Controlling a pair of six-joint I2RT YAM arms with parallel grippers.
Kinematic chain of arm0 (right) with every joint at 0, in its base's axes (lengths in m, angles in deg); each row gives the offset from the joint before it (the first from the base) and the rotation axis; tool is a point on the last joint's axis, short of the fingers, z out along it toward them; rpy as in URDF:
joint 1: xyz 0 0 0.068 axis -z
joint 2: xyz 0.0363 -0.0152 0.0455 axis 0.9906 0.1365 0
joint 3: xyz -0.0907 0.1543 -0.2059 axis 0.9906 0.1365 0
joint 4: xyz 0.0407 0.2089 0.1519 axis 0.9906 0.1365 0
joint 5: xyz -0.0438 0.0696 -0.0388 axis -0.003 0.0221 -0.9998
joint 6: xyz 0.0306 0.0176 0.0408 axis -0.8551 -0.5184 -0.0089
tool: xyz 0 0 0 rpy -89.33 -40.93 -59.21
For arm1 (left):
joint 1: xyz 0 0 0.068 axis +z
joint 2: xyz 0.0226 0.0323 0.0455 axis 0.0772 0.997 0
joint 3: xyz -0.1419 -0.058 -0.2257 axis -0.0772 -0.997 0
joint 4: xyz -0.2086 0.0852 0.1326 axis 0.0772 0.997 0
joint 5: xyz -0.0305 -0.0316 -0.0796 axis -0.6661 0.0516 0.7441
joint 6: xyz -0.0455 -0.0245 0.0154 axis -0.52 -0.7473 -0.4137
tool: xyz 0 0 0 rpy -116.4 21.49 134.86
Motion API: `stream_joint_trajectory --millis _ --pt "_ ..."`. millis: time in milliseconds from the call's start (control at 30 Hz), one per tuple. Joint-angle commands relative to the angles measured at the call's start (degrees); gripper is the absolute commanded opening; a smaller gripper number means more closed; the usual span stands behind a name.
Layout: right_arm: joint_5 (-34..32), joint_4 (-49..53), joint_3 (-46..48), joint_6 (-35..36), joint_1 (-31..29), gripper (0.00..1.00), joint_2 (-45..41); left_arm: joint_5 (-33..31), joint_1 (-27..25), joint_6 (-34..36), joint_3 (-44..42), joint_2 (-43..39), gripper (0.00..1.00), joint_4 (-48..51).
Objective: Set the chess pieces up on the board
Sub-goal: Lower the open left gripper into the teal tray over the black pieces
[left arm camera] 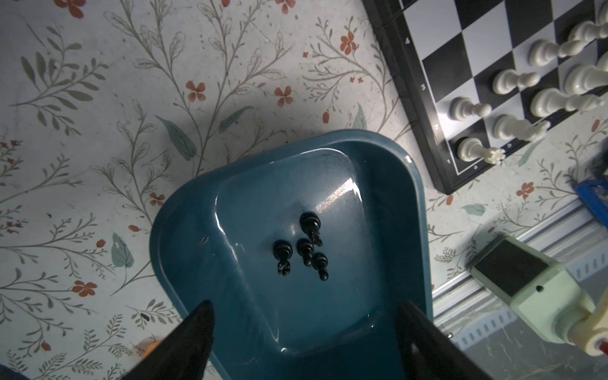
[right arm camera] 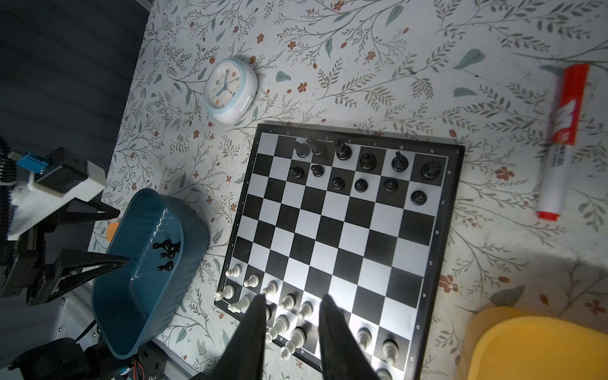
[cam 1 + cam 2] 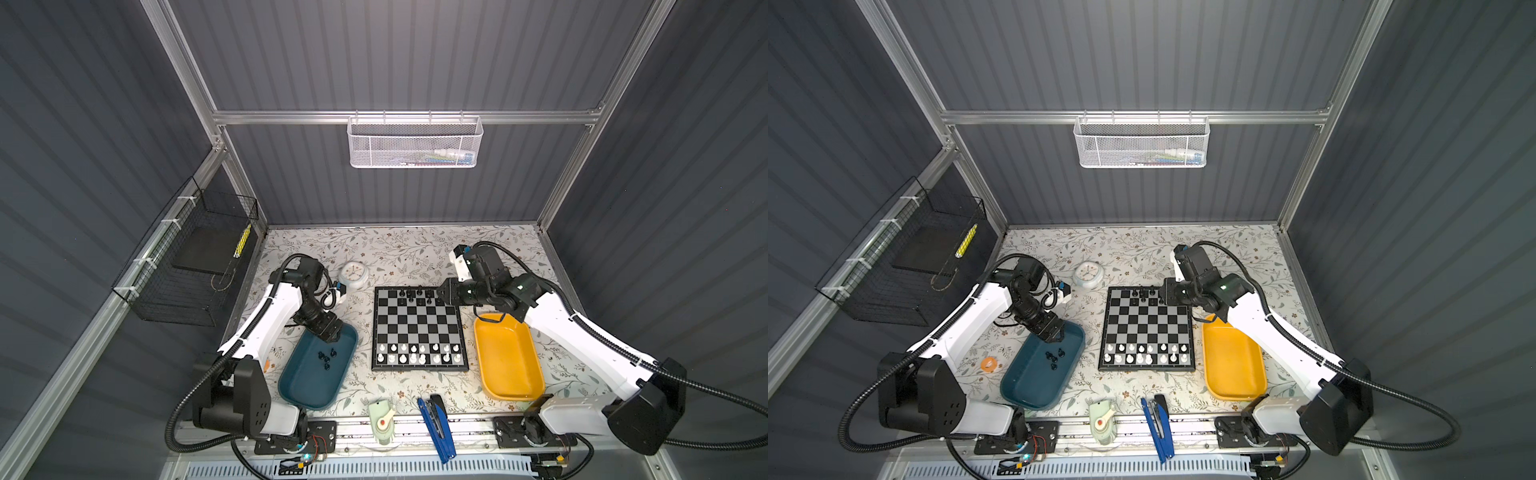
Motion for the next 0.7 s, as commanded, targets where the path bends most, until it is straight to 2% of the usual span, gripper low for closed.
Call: stream_joint_trajectory --millis 0,67,100,667 --pt "-0.47 -1.27 0.88 -0.23 0.05 0.3 0.49 -1.59 -0.09 -1.12 -1.4 -0.66 0.84 -1.73" --pt "-0.77 -1.33 1.05 0.07 0.01 0.3 0.59 -1.42 -0.12 -0.46 -1.56 0.16 0.76 -1.76" --pt "-0.94 -1.26 1.05 0.26 0.04 0.3 0.59 -1.9 -0.12 -0.22 -1.69 0.43 0.75 -1.91" --pt "-1.33 -2.31 3.54 0.49 0.24 0.31 1.51 -1.69 -1.53 4.47 -6.73 3.12 0.68 -6.11"
